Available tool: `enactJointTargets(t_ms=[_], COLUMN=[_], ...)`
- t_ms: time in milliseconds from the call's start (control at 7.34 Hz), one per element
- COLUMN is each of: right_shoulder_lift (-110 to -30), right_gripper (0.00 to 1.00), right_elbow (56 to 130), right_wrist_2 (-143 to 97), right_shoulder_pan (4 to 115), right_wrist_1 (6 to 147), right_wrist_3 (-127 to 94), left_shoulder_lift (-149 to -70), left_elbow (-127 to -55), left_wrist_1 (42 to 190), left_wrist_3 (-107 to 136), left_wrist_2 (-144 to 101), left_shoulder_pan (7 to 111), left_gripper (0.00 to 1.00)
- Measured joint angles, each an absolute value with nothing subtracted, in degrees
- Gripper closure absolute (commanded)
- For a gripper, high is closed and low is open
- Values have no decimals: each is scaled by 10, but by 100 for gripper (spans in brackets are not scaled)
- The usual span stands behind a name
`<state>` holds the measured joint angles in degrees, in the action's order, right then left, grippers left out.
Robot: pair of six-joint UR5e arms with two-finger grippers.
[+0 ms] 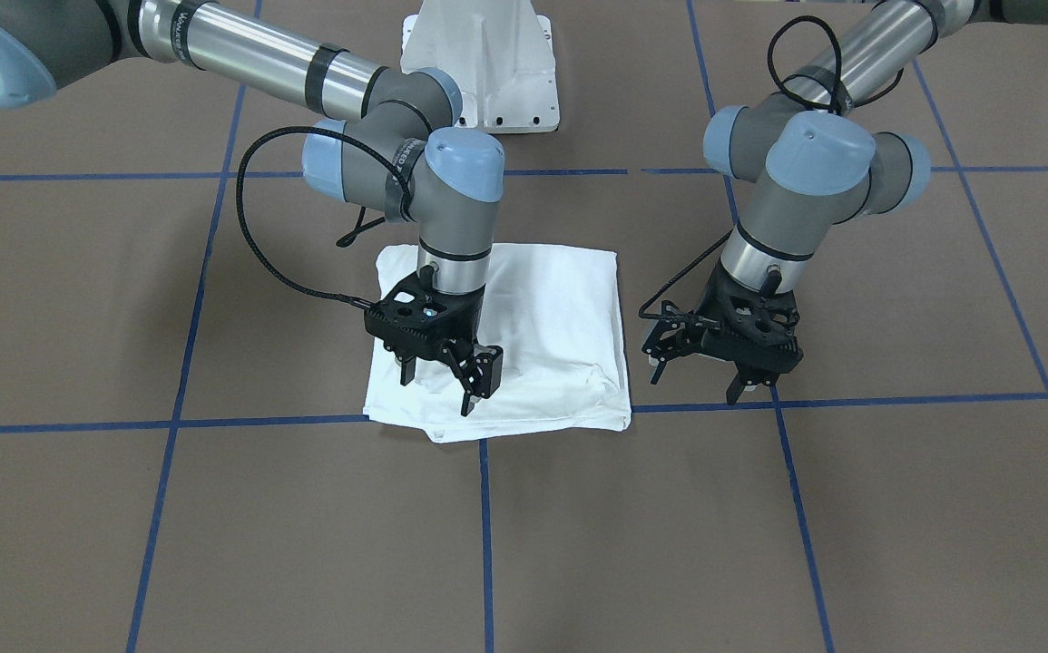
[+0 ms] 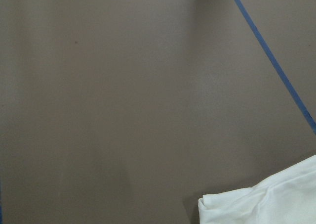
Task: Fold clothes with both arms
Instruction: 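Lower the folded half onto the shirt and open both grippers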
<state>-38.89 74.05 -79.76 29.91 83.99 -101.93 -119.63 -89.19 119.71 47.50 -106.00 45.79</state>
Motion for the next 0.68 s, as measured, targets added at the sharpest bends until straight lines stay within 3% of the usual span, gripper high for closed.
enactJointTargets(t_ms=[136,273,681], right_shoulder_lift=[-387,-386,-383], right_gripper=[52,100,100], right_elbow=[737,736,736], right_wrist_2=[-798,-798,-799], right_shoulder_pan=[296,291,287], right_wrist_1=[850,861,872], right_wrist_3=[-1020,-1020,-1021], left_shoulder_lift=[-1196,-1196,-1196], left_elbow=[-892,-892,-892], left_wrist_1=[1197,1197,1197], left_wrist_3=[476,478,485], left_wrist_2=[-1060,-1060,-1060], left_shoulder_pan=[458,457,456], left_gripper=[0,0,0])
